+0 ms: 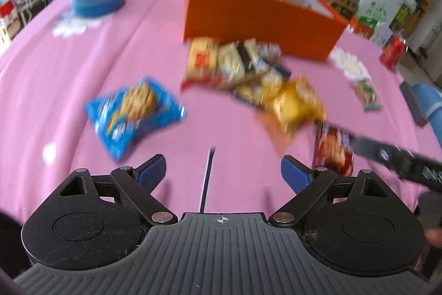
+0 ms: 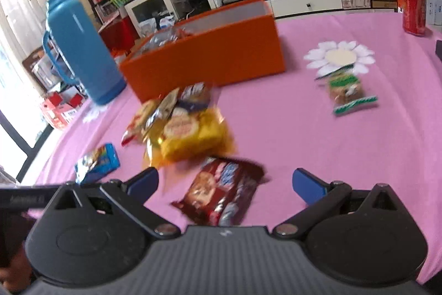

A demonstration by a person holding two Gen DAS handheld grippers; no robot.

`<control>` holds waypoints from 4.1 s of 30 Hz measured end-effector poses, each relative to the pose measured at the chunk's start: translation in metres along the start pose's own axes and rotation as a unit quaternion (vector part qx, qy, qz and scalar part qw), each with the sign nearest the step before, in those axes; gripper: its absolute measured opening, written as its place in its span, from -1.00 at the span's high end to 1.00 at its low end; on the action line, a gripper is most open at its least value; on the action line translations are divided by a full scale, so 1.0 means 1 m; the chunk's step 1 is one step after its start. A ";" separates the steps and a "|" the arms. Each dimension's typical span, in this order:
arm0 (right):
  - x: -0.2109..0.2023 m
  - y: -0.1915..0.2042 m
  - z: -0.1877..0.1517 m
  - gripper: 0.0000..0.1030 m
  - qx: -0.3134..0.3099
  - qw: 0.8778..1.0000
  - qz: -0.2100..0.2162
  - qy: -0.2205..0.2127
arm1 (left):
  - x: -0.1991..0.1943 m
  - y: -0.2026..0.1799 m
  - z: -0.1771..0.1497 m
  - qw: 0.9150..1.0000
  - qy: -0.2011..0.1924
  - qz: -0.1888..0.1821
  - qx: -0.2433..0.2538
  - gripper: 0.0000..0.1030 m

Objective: Organize snacks
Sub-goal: 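Move both tools back over the remaining snacks, then grasp the yellow bread bag with the left tool, then grasp the brown chocolate cookie packet with the right tool while the left holds the bread bag, then carry both packets into the orange box and open both tools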

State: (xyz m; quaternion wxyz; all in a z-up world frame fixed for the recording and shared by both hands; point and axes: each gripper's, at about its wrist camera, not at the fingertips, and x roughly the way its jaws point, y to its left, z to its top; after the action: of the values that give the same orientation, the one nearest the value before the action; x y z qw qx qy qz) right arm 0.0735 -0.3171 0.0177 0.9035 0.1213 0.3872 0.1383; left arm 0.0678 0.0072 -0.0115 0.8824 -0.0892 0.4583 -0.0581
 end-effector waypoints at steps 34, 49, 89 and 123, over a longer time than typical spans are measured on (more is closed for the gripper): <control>0.010 -0.087 0.013 -0.99 0.085 0.994 -0.058 -0.048 | 0.004 -0.016 0.031 0.998 -0.027 0.041 0.050 -0.43; -0.003 -0.123 0.012 -0.99 0.169 0.982 -0.054 -0.064 | 0.096 -0.112 0.079 0.908 0.037 -0.088 0.409 -0.05; 0.035 -0.062 0.012 -0.99 0.012 0.995 -0.091 -0.024 | 0.036 -0.021 -0.008 0.994 0.019 0.058 0.092 0.07; 0.026 -0.038 0.004 -0.05 -0.069 0.994 -0.087 0.001 | 0.031 -0.015 -0.002 0.996 0.014 0.046 0.080 0.94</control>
State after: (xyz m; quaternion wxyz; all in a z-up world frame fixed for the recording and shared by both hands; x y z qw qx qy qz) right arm 0.0994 -0.3444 -0.0096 0.9178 0.0245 0.3869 0.0858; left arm 0.0834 -0.0137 -0.0340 0.8818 0.0034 0.4684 -0.0553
